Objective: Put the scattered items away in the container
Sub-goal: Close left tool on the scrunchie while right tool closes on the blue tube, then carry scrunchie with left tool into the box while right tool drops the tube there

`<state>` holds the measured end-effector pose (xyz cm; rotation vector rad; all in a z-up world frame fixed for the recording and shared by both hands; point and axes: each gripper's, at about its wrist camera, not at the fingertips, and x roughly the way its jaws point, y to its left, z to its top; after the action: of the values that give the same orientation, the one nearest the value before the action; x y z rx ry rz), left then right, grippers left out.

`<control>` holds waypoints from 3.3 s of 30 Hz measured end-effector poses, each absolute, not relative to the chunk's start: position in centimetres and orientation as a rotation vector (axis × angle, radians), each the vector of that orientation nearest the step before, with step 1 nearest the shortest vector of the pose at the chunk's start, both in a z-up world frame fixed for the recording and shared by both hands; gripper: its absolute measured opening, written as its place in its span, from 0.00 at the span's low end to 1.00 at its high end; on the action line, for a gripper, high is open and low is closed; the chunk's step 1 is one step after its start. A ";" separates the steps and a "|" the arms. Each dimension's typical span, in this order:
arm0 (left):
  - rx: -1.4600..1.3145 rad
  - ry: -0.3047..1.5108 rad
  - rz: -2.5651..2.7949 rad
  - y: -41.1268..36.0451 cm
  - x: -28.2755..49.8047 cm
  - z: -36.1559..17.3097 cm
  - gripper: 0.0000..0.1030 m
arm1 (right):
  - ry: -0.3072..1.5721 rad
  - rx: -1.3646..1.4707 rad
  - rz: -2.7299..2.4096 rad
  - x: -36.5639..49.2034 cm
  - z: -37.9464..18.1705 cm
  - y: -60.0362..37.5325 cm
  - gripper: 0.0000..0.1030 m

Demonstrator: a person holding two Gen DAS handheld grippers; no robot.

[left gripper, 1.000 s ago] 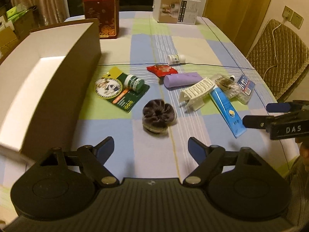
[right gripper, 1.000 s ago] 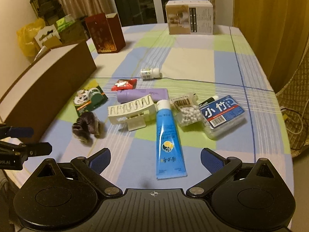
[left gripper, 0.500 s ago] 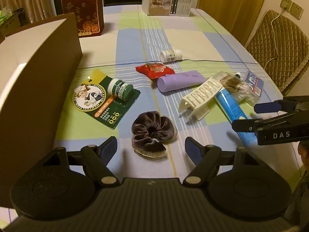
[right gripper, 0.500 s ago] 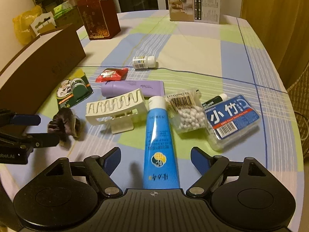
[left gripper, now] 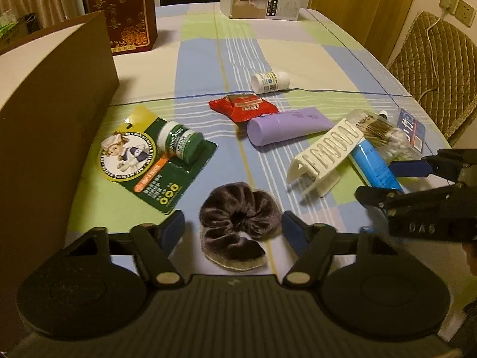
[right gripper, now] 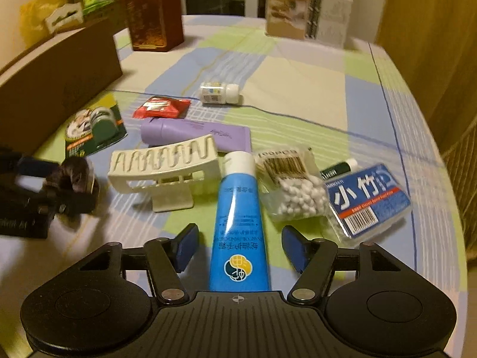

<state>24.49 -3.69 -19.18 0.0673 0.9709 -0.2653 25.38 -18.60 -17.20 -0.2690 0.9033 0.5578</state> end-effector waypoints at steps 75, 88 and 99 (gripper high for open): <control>-0.119 1.070 0.001 25.3 27.2 -10.7 0.22 | 1.034 -0.240 1.030 24.4 -9.9 17.3 0.35; -0.123 1.152 0.029 25.5 28.2 -12.9 0.26 | 0.882 -0.500 1.113 22.2 -11.0 16.9 0.86; -0.095 1.185 0.022 24.6 27.7 -13.0 0.56 | 0.846 -0.638 1.166 21.2 -10.7 17.6 0.86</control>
<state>27.72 24.62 -13.03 -0.0948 1.1851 0.0221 21.24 17.59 -10.71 -0.6384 0.8456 1.1663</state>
